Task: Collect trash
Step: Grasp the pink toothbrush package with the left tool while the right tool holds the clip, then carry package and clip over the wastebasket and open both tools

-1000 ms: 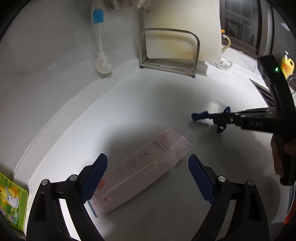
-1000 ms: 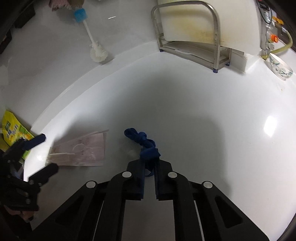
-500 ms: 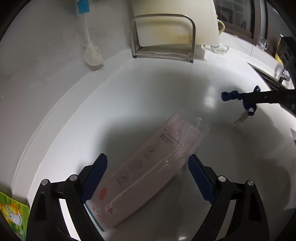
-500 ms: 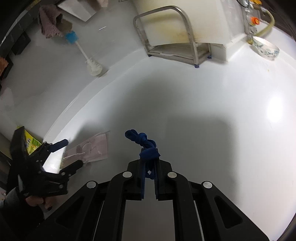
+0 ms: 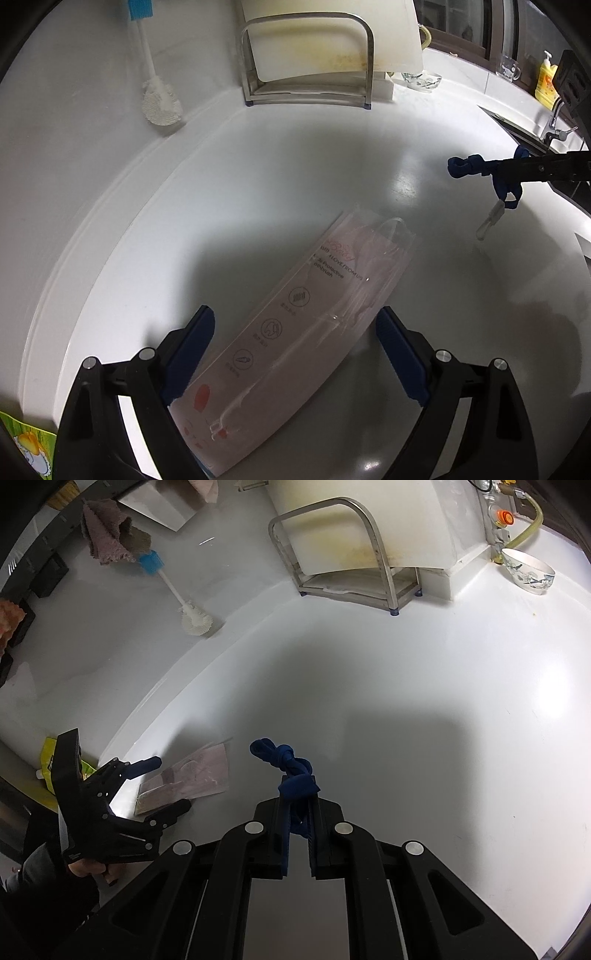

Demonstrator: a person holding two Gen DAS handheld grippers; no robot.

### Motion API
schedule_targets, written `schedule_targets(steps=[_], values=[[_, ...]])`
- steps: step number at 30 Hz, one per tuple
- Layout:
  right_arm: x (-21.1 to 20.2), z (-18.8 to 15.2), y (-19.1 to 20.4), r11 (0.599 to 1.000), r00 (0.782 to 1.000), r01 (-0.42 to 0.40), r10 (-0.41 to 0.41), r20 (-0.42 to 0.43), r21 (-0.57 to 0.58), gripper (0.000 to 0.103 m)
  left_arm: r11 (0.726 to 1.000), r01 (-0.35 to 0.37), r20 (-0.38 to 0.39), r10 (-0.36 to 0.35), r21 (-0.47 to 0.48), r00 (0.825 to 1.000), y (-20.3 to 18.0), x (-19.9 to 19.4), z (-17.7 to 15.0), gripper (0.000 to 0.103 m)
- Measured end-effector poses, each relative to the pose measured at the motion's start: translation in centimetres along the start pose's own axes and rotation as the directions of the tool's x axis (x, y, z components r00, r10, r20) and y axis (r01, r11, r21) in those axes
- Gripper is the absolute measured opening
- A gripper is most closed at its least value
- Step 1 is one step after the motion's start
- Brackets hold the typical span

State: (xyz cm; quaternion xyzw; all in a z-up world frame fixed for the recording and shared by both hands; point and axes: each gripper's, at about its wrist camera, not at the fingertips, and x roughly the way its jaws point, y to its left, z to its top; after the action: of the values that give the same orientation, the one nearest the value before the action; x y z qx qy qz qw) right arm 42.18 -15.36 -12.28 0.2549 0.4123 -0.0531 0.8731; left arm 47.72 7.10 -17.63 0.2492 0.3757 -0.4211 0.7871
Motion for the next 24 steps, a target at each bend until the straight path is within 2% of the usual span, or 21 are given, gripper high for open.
schedule_targets(steps=[1, 3, 7, 13, 16, 24], values=[[-0.1, -0.1, 0.0, 1.000, 1.000, 0.000, 0.000, 0.001, 0.000, 0.008, 1.000, 0.012, 0.002, -0.012, -0.007, 1.000, 0.0, 0.0, 0.0, 0.072], [-0.2, -0.2, -0.1, 1.000, 1.000, -0.001, 0.001, 0.001, 0.002, 0.008, 1.000, 0.016, 0.001, -0.016, -0.017, 1.000, -0.2, -0.1, 0.1, 0.068], [-0.3, -0.3, 0.0, 1.000, 1.000, -0.002, 0.002, 0.004, 0.000, 0.008, 1.000, 0.008, 0.005, -0.008, -0.027, 1.000, -1.1, -0.5, 0.3, 0.043], [-0.8, -0.7, 0.0, 1.000, 1.000, -0.014, 0.014, 0.010, -0.007, 0.008, 0.995, -0.014, -0.010, 0.013, -0.097, 1.000, -2.7, -1.4, 0.9, 0.026], [-1.3, -0.9, -0.1, 1.000, 1.000, -0.022, 0.022, 0.014, -0.008, 0.008, 0.990, -0.022, -0.004, 0.021, -0.141, 1.000, -3.5, -2.1, 1.1, 0.023], [-2.8, -2.1, -0.6, 0.999, 0.999, -0.040, 0.040, 0.019, -0.001, 0.008, 0.960, -0.082, -0.014, 0.081, -0.266, 0.997, -5.1, -3.7, 1.6, 0.022]])
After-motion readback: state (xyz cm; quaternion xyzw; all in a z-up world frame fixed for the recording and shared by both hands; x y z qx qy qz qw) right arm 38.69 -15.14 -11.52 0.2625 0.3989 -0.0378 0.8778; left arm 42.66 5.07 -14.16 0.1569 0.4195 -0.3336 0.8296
